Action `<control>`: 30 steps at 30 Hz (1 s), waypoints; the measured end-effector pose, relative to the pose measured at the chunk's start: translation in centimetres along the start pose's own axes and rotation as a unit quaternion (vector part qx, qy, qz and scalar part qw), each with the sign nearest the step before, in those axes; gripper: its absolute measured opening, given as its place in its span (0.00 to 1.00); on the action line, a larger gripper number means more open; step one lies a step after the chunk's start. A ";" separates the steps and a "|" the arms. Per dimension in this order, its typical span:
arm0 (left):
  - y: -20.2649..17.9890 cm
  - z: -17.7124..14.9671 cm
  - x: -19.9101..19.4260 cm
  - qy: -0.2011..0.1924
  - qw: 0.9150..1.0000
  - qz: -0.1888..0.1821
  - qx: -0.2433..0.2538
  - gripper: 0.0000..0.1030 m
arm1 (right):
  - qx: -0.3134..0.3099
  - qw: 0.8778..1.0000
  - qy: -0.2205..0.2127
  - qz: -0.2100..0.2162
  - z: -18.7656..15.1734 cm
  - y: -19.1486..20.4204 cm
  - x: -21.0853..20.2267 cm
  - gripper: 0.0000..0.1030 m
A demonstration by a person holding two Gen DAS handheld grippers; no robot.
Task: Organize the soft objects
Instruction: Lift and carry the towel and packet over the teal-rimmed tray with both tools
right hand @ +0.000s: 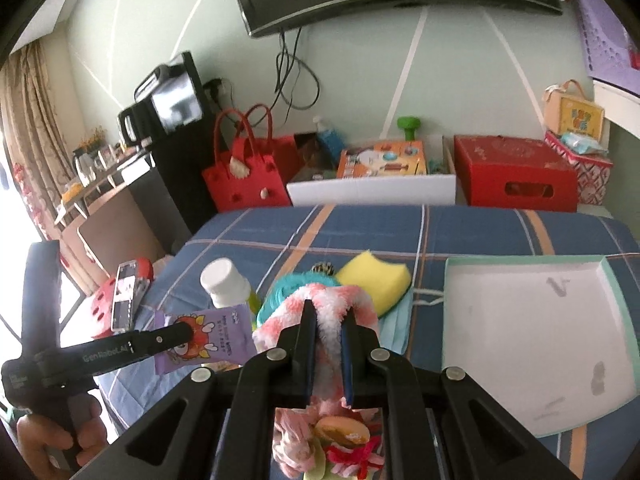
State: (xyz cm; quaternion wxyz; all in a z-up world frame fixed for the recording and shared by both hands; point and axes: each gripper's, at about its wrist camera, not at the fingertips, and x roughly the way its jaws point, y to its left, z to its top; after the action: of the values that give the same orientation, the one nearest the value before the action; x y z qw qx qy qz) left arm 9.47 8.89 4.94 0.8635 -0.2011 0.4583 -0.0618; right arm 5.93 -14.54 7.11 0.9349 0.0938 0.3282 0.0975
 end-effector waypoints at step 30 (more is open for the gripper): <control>-18.8 1.9 5.9 0.030 0.979 -0.093 0.181 0.26 | 0.115 0.966 -0.072 -0.219 4.1 -15.3 -7.2 0.11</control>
State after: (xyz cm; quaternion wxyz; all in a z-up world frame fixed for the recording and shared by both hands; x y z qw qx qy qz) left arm 15.87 -9.36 8.98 0.8619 -0.0811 0.4445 -0.2302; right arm 4.88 -31.50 10.86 0.9376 0.1333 0.2811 -0.1552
